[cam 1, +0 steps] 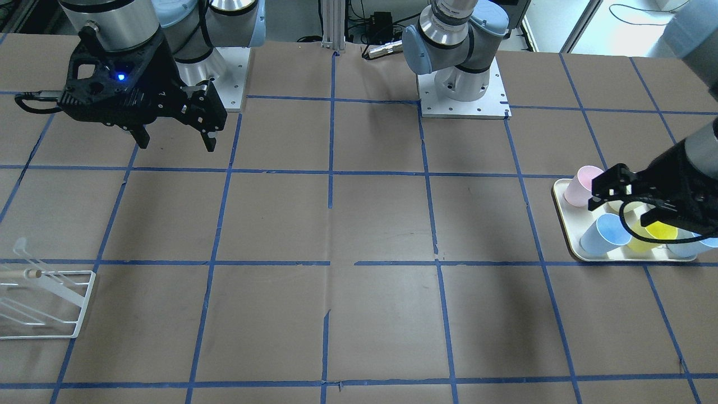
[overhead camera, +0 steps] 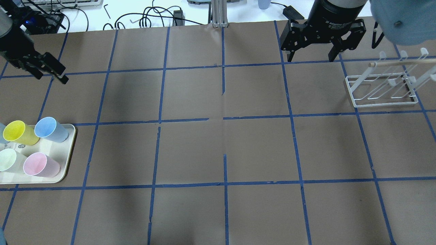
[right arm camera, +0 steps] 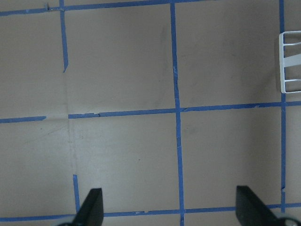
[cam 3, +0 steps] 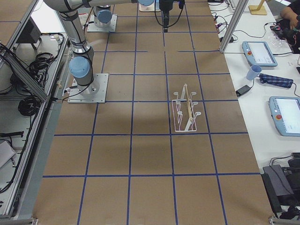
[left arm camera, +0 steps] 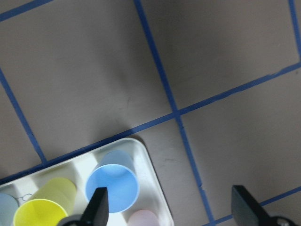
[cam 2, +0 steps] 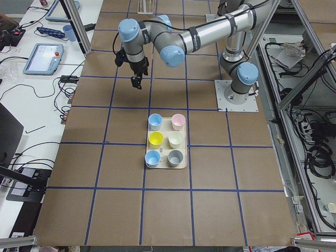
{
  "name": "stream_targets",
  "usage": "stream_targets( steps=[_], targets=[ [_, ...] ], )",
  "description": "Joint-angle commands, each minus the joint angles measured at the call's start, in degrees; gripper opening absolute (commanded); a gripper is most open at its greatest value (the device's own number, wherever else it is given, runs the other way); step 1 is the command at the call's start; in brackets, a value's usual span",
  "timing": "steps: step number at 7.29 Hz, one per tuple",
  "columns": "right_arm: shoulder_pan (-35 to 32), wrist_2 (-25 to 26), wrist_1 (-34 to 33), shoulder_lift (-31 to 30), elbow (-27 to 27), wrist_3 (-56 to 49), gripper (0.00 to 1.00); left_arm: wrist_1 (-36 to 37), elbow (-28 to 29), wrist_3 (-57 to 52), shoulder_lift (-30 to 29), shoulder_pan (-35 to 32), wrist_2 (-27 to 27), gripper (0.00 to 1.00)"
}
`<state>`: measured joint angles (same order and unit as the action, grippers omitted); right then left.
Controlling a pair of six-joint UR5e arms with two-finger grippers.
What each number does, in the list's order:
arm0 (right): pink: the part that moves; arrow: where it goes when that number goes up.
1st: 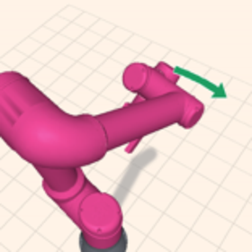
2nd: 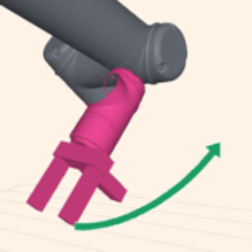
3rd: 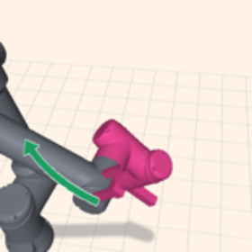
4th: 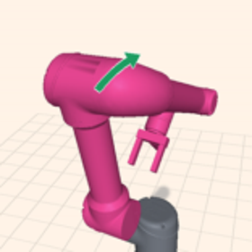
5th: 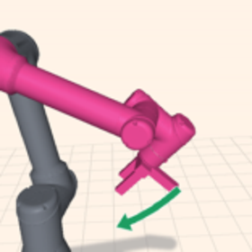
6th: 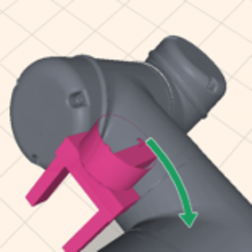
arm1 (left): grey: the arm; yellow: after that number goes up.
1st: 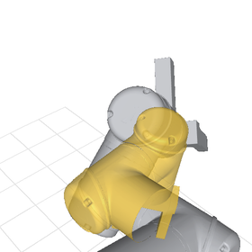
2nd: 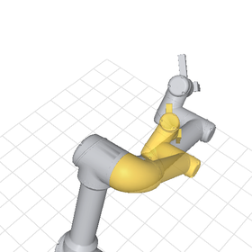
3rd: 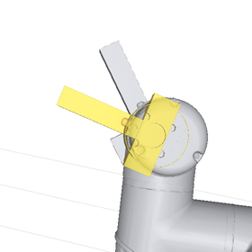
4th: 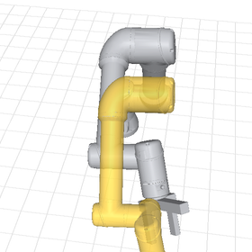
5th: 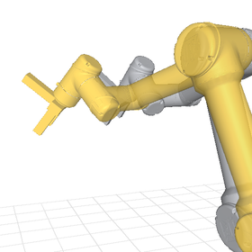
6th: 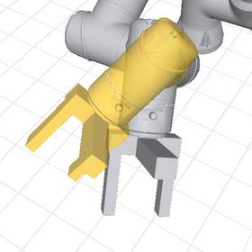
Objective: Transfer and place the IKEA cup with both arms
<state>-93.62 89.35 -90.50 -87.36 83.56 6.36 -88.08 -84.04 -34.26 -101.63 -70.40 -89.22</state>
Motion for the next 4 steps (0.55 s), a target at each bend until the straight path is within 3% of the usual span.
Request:
stream_targets(
  steps=[1,4],
  targets=[
    [0.10,0.04,-0.02,0.00,-0.06,-0.12,1.00,-0.43,-0.16,17.66,3.44,-11.82,-0.16,1.00],
    [0.10,0.04,0.06,0.00,-0.06,-0.12,1.00,-3.48,-1.39,25.70,9.06,-16.17,-0.16,1.00]
  ],
)
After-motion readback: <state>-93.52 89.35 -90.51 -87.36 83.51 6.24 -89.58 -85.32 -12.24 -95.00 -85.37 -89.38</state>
